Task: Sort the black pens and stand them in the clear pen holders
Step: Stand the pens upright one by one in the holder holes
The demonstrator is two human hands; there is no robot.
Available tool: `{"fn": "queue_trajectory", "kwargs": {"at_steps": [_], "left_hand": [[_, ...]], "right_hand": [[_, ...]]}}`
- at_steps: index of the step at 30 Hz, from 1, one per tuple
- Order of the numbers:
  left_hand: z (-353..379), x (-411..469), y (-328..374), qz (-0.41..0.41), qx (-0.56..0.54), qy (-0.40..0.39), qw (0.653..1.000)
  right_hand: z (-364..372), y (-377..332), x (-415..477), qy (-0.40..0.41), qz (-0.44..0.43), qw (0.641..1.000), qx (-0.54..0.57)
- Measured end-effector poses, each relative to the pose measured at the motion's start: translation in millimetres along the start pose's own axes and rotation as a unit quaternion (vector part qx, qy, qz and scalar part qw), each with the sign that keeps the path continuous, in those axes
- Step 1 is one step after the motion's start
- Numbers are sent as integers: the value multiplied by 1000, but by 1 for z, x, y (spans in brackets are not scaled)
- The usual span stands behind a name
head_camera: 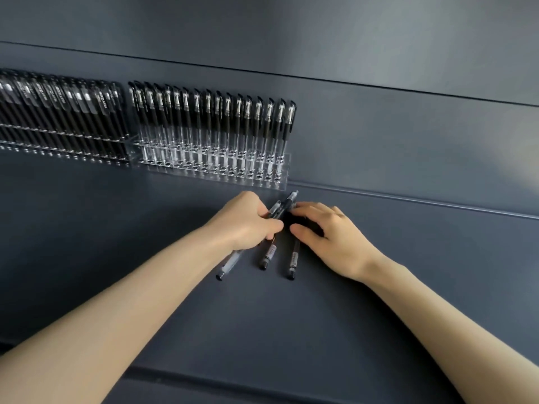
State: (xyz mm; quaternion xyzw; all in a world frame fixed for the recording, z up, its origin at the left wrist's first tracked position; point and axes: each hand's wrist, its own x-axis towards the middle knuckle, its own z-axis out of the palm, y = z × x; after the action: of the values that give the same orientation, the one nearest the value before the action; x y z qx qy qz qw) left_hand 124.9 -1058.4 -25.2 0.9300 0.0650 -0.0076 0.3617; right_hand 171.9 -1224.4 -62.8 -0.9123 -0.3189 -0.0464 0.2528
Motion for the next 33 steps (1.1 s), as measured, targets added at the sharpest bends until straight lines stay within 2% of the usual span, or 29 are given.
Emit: {"fn": "queue_trajectory", "kwargs": {"at_steps": [2, 4, 5, 7, 10, 13, 20, 25, 29, 33], "left_hand": [[-1, -4, -6, 7, -16, 18, 1000], [-2, -12, -13, 19, -90, 33, 995], [-4, -16, -16, 33, -151, 31, 987], [-11, -24, -20, 62, -253, 8, 965], [-26, -31, -25, 108, -278, 19, 954], [-43, -27, -36, 111, -311, 51, 942], [-93, -4, -81, 144, -299, 135, 934], [-133, 22, -119, 163, -276, 110, 941], [-162, 49, -146, 200, -195, 165, 946], [-168, 70, -153, 180, -229, 162, 943]], "right_hand": [[-3, -4, -2, 10, 17, 1000, 4], [-8, -14, -2, 48, 38, 995, 80], [-11, -21, -1, 66, 49, 984, 159], [-15, -40, 9, 81, 61, 939, 330], [-16, -66, 28, 131, 49, 897, 419], [-18, -86, 49, 159, 31, 871, 464], [3, -137, 101, 197, 1, 850, 488], [19, -165, 144, 261, -3, 844, 469], [32, -172, 175, 332, 6, 868, 369], [38, -179, 199, 390, 0, 872, 295]]}}
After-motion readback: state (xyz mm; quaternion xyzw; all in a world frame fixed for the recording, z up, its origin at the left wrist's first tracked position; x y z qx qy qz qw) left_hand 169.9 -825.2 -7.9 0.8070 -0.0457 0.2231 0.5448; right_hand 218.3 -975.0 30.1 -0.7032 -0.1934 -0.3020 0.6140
